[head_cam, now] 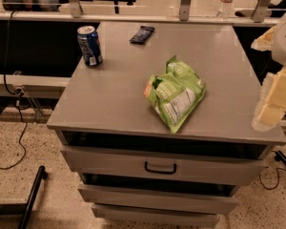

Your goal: Move green rice chip bag near pepsi can

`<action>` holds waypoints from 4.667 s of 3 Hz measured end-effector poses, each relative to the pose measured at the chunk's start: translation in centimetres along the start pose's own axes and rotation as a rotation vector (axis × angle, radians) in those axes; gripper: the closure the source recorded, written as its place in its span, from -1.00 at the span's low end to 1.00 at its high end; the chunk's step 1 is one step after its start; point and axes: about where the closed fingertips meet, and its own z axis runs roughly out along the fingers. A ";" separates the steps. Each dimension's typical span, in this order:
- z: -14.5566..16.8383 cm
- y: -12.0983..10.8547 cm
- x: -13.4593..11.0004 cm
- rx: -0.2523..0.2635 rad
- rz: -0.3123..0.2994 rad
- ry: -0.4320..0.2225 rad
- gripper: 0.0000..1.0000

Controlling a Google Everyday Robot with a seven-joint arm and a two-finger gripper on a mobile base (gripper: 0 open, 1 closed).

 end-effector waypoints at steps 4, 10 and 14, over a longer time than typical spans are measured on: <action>4.9 -2.0 -7.0 0.044 -0.274 -0.193 -1.00; 18.3 -6.0 -15.0 -0.004 -0.473 -0.308 -0.84; 17.6 -9.8 -11.2 0.024 -0.350 -0.258 -1.00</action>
Offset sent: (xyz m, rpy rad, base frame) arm 0.0124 0.0170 -0.0162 0.0167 -0.0229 0.0817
